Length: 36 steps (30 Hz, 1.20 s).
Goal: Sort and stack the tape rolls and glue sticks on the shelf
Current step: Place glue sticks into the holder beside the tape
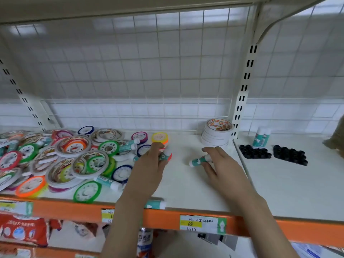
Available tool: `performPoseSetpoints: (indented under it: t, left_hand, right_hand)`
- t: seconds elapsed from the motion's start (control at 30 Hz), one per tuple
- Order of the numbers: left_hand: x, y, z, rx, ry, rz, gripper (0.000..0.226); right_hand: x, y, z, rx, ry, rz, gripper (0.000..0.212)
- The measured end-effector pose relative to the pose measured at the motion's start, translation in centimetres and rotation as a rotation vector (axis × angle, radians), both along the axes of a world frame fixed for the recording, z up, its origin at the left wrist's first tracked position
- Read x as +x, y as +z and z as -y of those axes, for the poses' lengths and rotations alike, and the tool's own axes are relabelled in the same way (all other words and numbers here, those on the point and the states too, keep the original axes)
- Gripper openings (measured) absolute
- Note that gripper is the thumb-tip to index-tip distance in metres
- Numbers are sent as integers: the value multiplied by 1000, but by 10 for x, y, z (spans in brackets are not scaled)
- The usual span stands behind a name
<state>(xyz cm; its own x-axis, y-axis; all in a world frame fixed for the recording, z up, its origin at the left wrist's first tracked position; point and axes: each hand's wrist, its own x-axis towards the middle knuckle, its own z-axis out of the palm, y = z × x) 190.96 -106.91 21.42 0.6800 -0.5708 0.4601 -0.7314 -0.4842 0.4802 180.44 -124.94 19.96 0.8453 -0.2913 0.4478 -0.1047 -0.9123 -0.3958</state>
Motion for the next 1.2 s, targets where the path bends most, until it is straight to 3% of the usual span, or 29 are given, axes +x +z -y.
performPoseSetpoints:
  t: [0.1, 0.5, 0.93, 1.2]
  left_hand:
    - [-9, -4, 24, -37, -64, 28, 48]
    - [-52, -16, 137, -59, -171, 82, 35]
    - [-61, -9, 210, -88, -154, 44, 33]
    - [-45, -6, 247, -114, -147, -71, 29]
  right_hand:
    - [-11, 3, 20, -14, -14, 9, 44]
    - [-77, 8, 126, 29, -141, 6, 48]
    - [-79, 17, 189, 100, -132, 83, 11]
    - [-67, 16, 206, 102, -107, 55, 21]
